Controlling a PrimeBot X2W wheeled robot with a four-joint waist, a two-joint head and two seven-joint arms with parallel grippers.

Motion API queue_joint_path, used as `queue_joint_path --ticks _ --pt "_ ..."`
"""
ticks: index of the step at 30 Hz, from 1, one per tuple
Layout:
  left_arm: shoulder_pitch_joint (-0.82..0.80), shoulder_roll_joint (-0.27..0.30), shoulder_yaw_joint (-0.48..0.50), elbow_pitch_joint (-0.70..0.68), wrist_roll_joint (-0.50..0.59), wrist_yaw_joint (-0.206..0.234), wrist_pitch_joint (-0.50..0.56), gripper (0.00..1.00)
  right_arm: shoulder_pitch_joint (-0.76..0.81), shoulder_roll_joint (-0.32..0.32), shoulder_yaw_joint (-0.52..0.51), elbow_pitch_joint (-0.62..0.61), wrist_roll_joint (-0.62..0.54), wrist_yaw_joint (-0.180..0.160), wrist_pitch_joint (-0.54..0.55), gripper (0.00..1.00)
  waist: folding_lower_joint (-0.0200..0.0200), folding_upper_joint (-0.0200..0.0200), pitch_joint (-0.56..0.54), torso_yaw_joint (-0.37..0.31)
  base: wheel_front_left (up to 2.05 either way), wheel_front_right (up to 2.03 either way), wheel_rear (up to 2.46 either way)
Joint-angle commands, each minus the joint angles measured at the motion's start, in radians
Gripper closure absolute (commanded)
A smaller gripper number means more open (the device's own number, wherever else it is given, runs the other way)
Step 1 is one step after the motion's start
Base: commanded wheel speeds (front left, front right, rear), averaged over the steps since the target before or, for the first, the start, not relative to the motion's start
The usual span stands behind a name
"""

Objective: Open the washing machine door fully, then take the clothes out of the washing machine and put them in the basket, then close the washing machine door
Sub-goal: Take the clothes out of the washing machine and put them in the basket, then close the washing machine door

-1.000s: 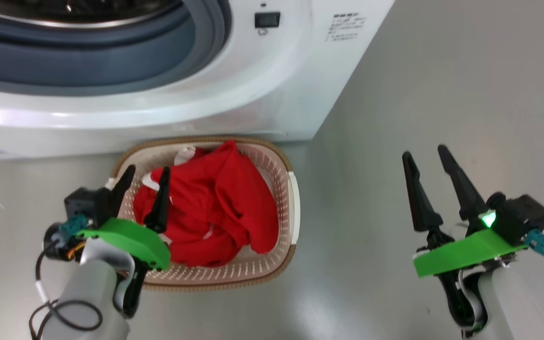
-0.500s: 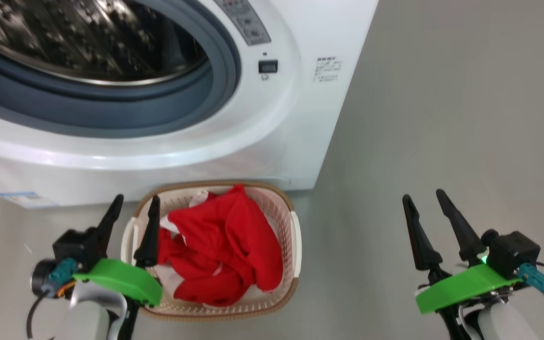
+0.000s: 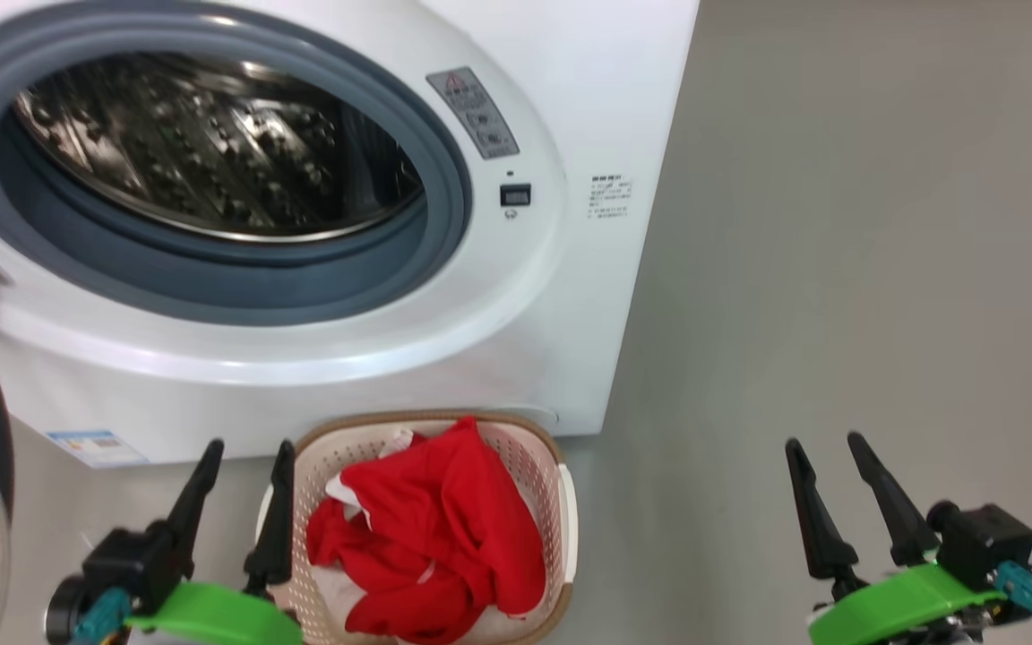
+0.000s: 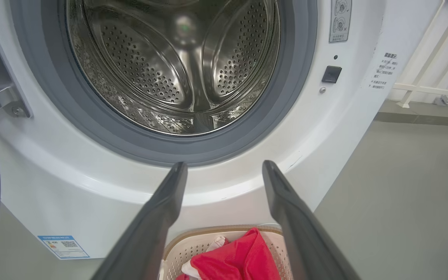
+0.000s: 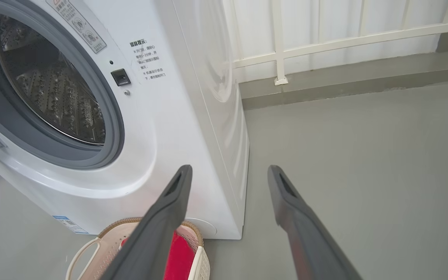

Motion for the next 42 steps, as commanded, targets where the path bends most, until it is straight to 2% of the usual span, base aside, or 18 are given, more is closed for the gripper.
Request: queue_joint_path --ticks 1,17,42 --pt "0.018 0.014 0.045 -0.038 0.007 -0.006 -0.006 0.0 0.01 -0.004 0.013 -0.022 -0.005 0.005 -0.006 0.0 0.0 0.0 -0.039 0.005 0.0 0.0 0.0" --pt "0.193 -0.003 0.118 -0.155 0.054 -0.006 -0.006 0.0 0.105 -0.004 -0.018 -0.034 -0.013 0.005 -0.006 0.0 0.0 0.0 -0.106 0.005 0.0 0.0 0.0" --pt "0.204 -0.017 0.122 -0.166 0.072 -0.006 -0.006 0.0 0.115 -0.004 -0.021 -0.036 -0.01 0.005 -0.006 0.0 0.0 0.0 -0.116 0.005 -0.1 0.1 0.0"
